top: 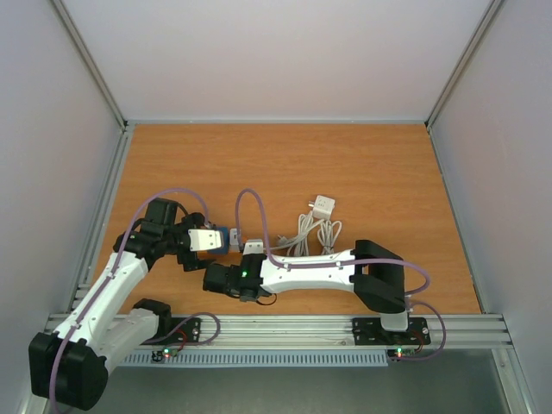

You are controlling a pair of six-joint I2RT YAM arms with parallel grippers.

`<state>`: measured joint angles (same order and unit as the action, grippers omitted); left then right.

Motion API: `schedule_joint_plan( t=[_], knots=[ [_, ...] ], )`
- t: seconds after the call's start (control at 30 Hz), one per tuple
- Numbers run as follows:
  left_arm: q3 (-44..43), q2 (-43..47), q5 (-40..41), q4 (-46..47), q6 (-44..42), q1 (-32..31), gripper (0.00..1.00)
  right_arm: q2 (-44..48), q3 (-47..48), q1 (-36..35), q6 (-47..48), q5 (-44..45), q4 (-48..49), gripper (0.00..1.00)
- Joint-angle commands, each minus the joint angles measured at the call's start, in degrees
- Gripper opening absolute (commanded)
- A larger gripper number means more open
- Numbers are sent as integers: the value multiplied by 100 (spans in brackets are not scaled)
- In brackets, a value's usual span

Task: Insert the plug

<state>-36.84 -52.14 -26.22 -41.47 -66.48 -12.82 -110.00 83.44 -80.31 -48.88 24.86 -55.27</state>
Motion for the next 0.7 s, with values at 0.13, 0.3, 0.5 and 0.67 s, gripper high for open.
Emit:
schedule_joint_plan(
  t=[0.13, 0.3, 0.5, 0.67],
  knots=[
    [45, 55, -39, 204, -34, 34, 100, -233, -51, -28, -161, 225, -321, 1],
    [38, 52, -34, 218, -45, 35, 100, -262, -68, -36, -121, 129, -115, 1],
    [1, 33, -55, 211, -46, 37, 100, -348, -174, -33, -130, 132, -8, 1],
    [14, 12, -63, 235, -64, 39, 100, -355, -270, -37, -116, 140, 74, 1]
  ],
)
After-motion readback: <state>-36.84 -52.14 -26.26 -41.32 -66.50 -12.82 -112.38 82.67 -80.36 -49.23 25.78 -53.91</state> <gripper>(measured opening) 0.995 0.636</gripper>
